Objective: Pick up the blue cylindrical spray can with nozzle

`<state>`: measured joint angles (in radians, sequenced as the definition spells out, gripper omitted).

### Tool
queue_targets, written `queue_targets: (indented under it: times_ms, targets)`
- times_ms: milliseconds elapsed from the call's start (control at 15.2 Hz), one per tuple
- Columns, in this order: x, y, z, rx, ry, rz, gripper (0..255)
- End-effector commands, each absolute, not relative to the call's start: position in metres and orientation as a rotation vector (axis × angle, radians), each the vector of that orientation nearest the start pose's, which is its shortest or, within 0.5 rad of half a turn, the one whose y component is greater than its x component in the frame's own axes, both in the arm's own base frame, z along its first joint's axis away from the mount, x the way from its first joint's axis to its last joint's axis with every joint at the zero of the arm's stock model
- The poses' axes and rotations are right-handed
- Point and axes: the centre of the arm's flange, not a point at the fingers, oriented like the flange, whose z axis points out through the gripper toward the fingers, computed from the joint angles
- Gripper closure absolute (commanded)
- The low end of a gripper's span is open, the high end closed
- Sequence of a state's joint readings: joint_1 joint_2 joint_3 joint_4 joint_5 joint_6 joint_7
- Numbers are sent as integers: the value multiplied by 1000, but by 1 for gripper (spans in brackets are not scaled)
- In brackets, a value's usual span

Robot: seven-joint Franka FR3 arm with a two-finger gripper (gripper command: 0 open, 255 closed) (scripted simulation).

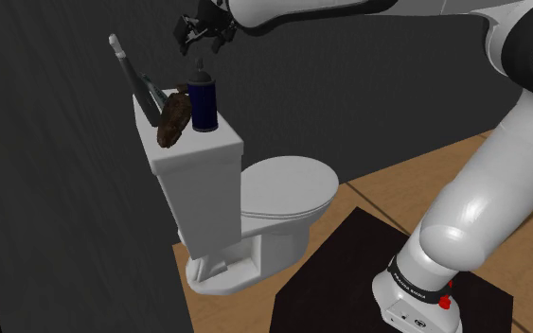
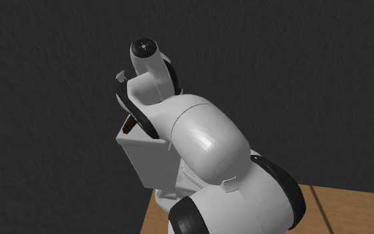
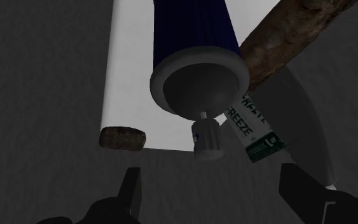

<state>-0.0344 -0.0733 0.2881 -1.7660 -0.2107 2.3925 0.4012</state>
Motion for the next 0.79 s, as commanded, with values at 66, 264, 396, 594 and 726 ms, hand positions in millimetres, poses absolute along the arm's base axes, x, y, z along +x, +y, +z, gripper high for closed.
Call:
queue_targets:
  times_ms: [66, 264, 396, 594, 726]
  targets:
    - [569, 153, 648, -2915, 56, -1110, 0]
    - [569, 153, 635, -2915, 56, -1110, 0]
    - [569, 153, 635, -2915, 56, -1110, 255]
    - [568, 153, 636, -2915, 56, -1110, 255]
    - [568, 153, 636, -2915, 56, -1110, 255]
